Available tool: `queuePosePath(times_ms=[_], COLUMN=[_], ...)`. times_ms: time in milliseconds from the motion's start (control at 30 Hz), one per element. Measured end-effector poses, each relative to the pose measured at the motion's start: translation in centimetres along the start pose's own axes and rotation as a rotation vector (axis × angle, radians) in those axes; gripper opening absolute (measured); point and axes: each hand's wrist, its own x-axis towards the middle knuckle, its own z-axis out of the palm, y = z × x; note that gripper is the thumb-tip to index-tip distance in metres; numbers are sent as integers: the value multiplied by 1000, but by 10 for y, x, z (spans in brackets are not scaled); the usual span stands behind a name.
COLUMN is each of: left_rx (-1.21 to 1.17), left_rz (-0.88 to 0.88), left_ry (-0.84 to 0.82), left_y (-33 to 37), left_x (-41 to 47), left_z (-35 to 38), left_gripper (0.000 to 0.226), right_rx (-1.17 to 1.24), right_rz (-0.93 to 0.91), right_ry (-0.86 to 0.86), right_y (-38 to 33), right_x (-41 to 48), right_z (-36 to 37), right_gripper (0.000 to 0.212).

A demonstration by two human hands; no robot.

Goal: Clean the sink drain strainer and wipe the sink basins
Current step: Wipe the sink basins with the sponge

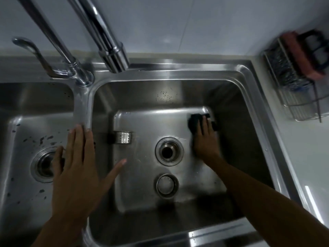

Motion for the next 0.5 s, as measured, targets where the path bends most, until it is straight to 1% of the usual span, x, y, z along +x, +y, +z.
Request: queuePosePath(times_ms=[67, 100, 167, 233, 267, 333, 433, 500], left_rx=[5, 4, 4, -21, -29, -15, -47, -59], left_rz=[11, 15, 19, 7, -3, -1, -13, -25], left_ry=[16, 18, -22, -49, -49, -51, -83, -104], left_y=[0, 0, 0, 4, 5, 8, 8, 9], left_x=[-1, 0, 1, 0, 0, 1, 0, 1], left_z=[0, 0, -2, -8, -10, -14, -18, -18], left_gripper=[114, 114, 114, 114, 114, 114, 114, 115], right_rx=[-49, -83, -181, -288, -305, -293, -246, -168], right_rz=[52, 46, -46, -170, -196, -212, -246, -291], right_ry=[-64, -127, -324, -453, -455, -396, -236, -179], right_y=[27, 34, 40, 47, 50, 46, 16, -10], right_x=[-41, -62, -97, -115, -112, -96, -66, -53], right_z=[3, 7, 12, 12, 7, -3, -8, -2], right_gripper=[72, 73, 73, 70, 71, 77, 80, 81])
